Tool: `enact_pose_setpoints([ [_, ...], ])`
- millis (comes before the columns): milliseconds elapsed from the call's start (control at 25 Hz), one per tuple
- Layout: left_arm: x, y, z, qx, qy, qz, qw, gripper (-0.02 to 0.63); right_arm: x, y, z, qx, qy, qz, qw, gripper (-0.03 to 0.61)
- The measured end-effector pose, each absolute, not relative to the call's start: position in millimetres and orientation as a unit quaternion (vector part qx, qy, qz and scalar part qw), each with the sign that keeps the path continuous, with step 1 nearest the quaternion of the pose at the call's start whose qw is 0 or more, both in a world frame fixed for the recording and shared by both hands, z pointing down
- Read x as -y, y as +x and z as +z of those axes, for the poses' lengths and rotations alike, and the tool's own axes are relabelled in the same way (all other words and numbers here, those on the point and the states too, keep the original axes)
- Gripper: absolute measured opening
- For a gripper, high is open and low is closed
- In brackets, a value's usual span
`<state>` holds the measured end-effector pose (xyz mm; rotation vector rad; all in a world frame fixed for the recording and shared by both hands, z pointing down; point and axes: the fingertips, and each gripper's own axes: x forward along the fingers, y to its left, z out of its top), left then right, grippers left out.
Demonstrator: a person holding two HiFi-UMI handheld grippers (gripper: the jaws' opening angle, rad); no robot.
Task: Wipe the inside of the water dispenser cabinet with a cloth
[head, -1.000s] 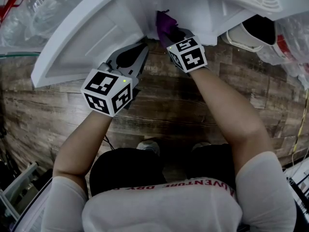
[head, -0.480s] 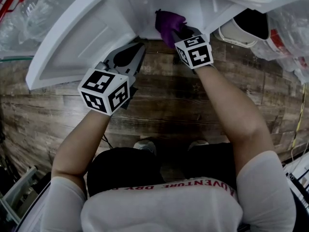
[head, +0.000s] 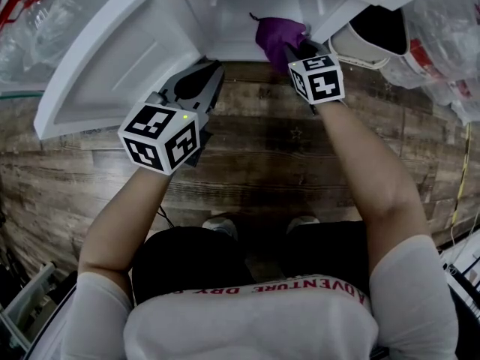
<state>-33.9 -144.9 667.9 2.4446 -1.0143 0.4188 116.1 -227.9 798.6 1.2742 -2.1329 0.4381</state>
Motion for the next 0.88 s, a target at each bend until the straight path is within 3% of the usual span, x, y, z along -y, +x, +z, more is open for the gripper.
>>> enact_pose_setpoints([
  [400, 142, -22, 665, 0.362, 0.892, 0.151, 0.226, 0.028, 223, 144, 794, 0.794, 0.5, 0.174, 0.298, 0.057],
  [880, 140, -15, 658, 0.355, 0.897, 0.164, 0.207, 0.028, 230, 146, 727, 0.82, 0.505, 0.159, 0.218, 0.058],
])
